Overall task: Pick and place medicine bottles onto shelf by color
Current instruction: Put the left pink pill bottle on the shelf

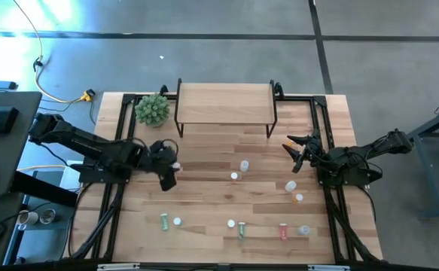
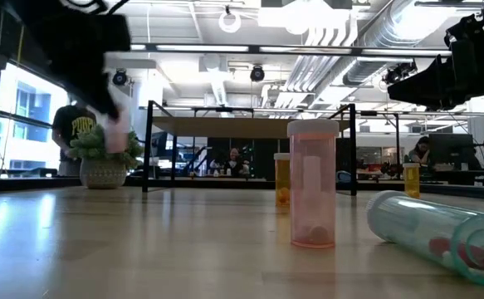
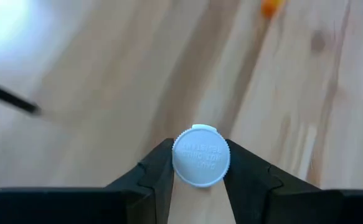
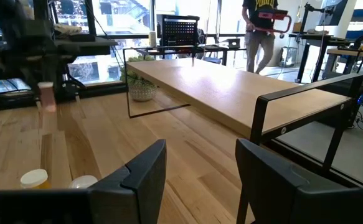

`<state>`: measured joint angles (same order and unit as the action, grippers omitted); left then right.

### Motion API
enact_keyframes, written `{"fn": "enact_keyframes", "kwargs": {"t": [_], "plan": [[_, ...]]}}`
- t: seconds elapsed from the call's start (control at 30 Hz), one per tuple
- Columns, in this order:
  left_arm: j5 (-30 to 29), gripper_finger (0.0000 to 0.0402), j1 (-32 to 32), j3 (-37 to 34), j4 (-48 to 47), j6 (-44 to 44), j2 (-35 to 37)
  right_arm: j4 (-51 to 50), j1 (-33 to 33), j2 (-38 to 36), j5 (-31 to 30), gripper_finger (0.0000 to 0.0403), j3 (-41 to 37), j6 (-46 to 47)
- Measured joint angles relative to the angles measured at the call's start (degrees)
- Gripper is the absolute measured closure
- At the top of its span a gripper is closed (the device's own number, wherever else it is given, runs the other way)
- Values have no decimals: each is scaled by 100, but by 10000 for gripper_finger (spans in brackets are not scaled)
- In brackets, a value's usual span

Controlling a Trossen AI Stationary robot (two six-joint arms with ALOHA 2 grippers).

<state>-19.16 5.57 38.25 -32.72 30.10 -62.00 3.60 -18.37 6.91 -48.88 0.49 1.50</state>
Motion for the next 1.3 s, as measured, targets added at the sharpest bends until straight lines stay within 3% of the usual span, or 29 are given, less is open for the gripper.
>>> {"fn": "enact_keyframes", "kwargs": {"t": [0.67,1.0,1.3], "plan": [[50,291,-3204,2533,-518,-2614,-227,0,0,-1,0,219,0,0],[311,291,-4419,4080,-1058,-2835,-1262,0,0,-1,-1,219,-1,0],[819,291,-4724,4922,-1625,-3045,-2441,0,0,-1,-1,219,0,0]]}}
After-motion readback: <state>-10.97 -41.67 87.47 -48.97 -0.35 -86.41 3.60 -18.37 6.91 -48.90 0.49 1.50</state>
